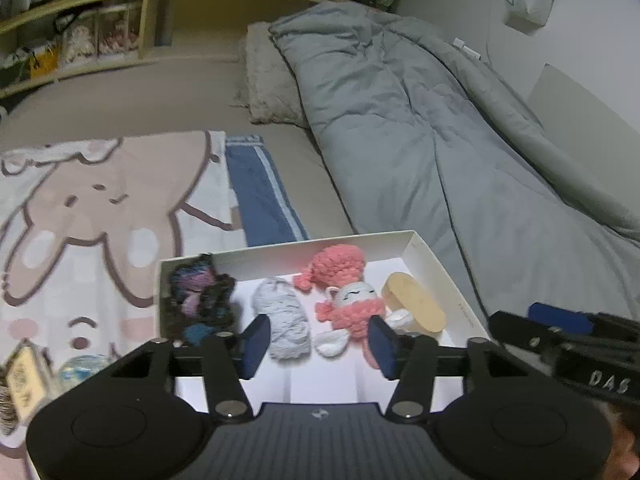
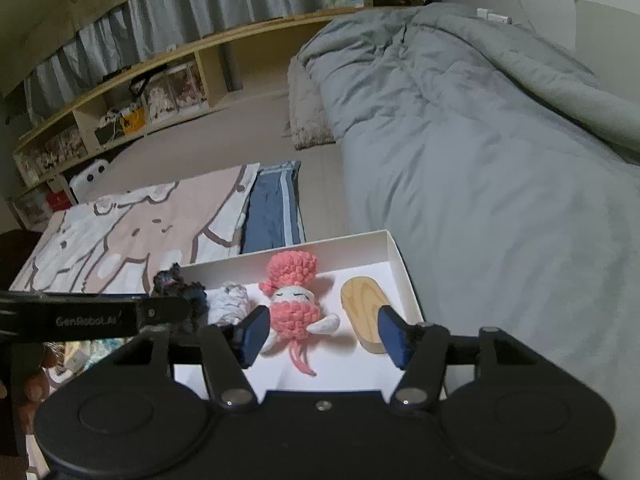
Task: Organize objects
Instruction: 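Lift both tools out of the tray toward the remaining objects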
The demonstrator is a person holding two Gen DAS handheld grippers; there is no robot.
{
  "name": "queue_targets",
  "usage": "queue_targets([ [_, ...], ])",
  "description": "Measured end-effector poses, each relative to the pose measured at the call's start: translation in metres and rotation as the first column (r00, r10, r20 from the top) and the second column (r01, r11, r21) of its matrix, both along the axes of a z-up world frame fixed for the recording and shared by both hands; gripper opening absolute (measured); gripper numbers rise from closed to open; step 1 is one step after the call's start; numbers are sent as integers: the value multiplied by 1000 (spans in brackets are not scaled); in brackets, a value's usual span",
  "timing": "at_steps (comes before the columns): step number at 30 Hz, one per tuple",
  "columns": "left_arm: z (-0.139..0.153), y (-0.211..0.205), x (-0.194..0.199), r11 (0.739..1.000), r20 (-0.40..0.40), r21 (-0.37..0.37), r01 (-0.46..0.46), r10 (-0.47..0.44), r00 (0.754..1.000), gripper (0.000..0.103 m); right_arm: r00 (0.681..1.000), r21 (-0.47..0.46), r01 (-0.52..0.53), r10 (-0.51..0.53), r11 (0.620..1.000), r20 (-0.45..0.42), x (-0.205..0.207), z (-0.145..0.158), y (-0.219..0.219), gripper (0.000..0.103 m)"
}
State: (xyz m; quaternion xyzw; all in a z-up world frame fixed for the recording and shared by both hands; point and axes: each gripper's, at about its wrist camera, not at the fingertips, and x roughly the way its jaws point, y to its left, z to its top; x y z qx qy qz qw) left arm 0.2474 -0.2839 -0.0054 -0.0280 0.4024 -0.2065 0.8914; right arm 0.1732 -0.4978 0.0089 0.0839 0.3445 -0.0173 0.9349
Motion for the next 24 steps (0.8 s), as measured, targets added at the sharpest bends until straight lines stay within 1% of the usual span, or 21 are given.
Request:
queue_targets([
  [2,5,5,-7,1000,18,18,0,0,1000,66,1000,-12,6,-6,1000,8,-8,6,3,66],
  [4,10,10,-15,1000,39,31,-1,0,999,78,1000,-28,10,-9,1000,13,-13,9,7,69],
  [5,12,13,-19,999,46,34,0,-1,999,80,1000,-35,11,-11,999,16,-17,11,9,72],
  [7,16,18,-25,999,56,42,4,-6,998,86,1000,-43,13,-12,999,20,-23,14,13,74],
  [12,23,30,-41,999,86,52,4,-8,996,94,999,-61,30,-28,998,31,-39,19,21,84],
  [16,27,41,-54,998,113,66,8,-16,993,101,998,-63,40,-37,997,44,-50,23,28,89],
  [18,27,47,-59,998,120,67,9,-17,993,103,998,-61,47,-44,997,47,-55,23,30,91],
  [24,29,63,-73,997,142,74,3,-13,990,103,997,-64,57,-54,996,56,-73,24,40,97],
])
